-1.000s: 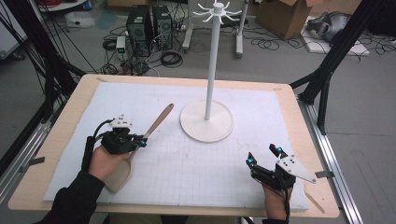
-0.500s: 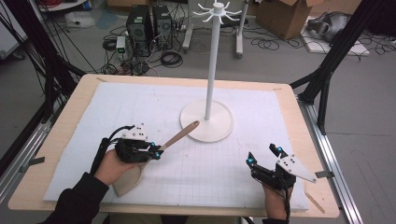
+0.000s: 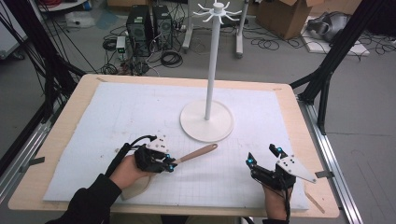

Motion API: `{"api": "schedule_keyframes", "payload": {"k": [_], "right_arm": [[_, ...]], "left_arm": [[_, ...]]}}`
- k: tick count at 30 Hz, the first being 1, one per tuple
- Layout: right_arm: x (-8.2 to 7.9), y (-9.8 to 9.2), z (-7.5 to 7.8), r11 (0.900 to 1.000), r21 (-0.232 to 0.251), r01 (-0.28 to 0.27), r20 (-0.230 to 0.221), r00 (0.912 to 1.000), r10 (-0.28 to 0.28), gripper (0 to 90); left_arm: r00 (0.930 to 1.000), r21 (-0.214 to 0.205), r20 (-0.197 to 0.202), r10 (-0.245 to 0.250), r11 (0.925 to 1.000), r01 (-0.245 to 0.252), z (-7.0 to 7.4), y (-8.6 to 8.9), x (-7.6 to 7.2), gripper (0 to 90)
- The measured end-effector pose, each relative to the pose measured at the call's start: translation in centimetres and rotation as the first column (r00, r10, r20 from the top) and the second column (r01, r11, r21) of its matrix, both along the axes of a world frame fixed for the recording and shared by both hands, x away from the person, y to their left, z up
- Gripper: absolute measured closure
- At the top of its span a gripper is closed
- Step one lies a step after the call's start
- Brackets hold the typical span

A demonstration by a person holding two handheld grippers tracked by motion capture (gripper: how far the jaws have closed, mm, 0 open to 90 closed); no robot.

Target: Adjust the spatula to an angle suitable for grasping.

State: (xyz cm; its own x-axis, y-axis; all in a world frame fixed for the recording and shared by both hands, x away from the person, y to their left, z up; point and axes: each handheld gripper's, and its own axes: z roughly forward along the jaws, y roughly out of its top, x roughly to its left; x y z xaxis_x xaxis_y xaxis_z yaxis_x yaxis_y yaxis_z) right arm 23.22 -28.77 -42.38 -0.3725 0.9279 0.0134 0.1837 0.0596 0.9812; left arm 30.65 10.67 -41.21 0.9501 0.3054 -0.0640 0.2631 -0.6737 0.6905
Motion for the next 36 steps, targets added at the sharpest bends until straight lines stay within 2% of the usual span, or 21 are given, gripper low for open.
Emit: {"api": "schedule_keyframes", "payload": {"k": [4,10,13,16,18,20,23,25,26,28,29,30,31,33,35,36], "right_arm": [[0.0,0.0,0.0,1.0,-0.001,0.001,-0.001,1.0,-0.001,15.0],[0.0,-0.1,0.0,1.0,0.001,0.001,-0.006,1.0,-0.001,15.0],[0.0,-0.1,-0.1,1.0,0.003,0.0,-0.006,1.0,0.0,15.0],[0.0,-0.2,-0.1,1.0,0.003,0.003,-0.007,1.0,-0.003,15.0],[0.0,-0.1,-0.1,1.0,0.003,0.004,-0.007,1.0,-0.004,15.0],[0.0,-0.1,-0.1,1.0,0.002,0.002,-0.005,1.0,-0.002,15.0],[0.1,0.0,0.0,1.0,0.001,0.001,-0.003,1.0,-0.001,15.0],[0.1,0.0,0.0,1.0,-0.001,-0.002,-0.01,0.9999,0.002,15.0],[0.1,0.1,0.0,1.0,0.0,-0.003,-0.013,0.9999,0.003,15.1],[0.3,0.1,0.2,1.0,-0.003,-0.004,-0.016,0.9999,0.004,15.0],[0.3,0.1,0.2,1.0,-0.003,-0.004,-0.016,0.9999,0.004,15.0],[0.5,0.2,0.4,0.9998,-0.018,-0.001,-0.019,0.9998,0.001,15.0],[0.5,0.2,0.5,0.9998,-0.022,-0.002,-0.019,0.9998,0.001,15.0],[0.6,0.2,0.8,0.9997,-0.024,0.0,-0.026,0.9997,-0.001,15.0],[0.8,0.2,1.0,0.9994,-0.034,0.005,-0.03,0.9995,-0.006,15.0],[0.8,0.2,1.1,0.9994,-0.034,0.008,-0.036,0.9993,-0.009,15.0]], "left_arm": [[0.9997,0.025,-0.019,0.017,0.9996,-0.016,-0.4,-0.4,0.4,77.7],[0.9994,0.058,-0.025,0.026,0.998,-0.024,-0.7,-1.0,0.4,77.3],[0.9989,0.034,-0.038,0.026,0.9991,-0.025,-0.6,-0.8,0.4,76.5],[0.9988,-0.027,-0.041,0.027,0.9992,-0.028,0.0,-0.4,0.4,69.4],[0.9979,-0.067,-0.036,0.053,0.9962,-0.056,0.5,0.1,0.3,65.3],[0.9959,-0.101,-0.022,0.088,0.9908,-0.09,0.9,0.8,0.5,56.5],[0.9884,-0.182,-0.008,0.152,0.9717,-0.151,1.5,2.3,0.7,40.8],[0.9811,-0.231,0.012,0.193,0.955,-0.185,1.9,3.3,0.8,32.5],[0.9758,-0.251,0.02,0.218,0.9459,-0.206,2.0,3.8,0.8,28.0],[0.9608,-0.273,0.047,0.273,0.9288,-0.251,2.3,4.8,0.9,18.7],[0.9608,-0.273,0.047,0.273,0.9288,-0.251,2.3,4.8,0.9,17.1],[0.9538,-0.292,0.055,0.295,0.9182,-0.268,2.4,5.4,1.0,17.2],[0.9394,-0.347,0.064,0.337,0.8902,-0.296,2.5,6.7,0.9,17.3],[0.9286,-0.399,0.085,0.361,0.8662,-0.3,2.5,8.1,0.8,17.7],[0.9147,-0.445,0.099,0.392,0.8398,-0.311,2.4,9.2,0.5,19.2],[0.9096,-0.461,0.104,0.402,0.8299,-0.314,2.4,9.7,0.5,20.6]]}}
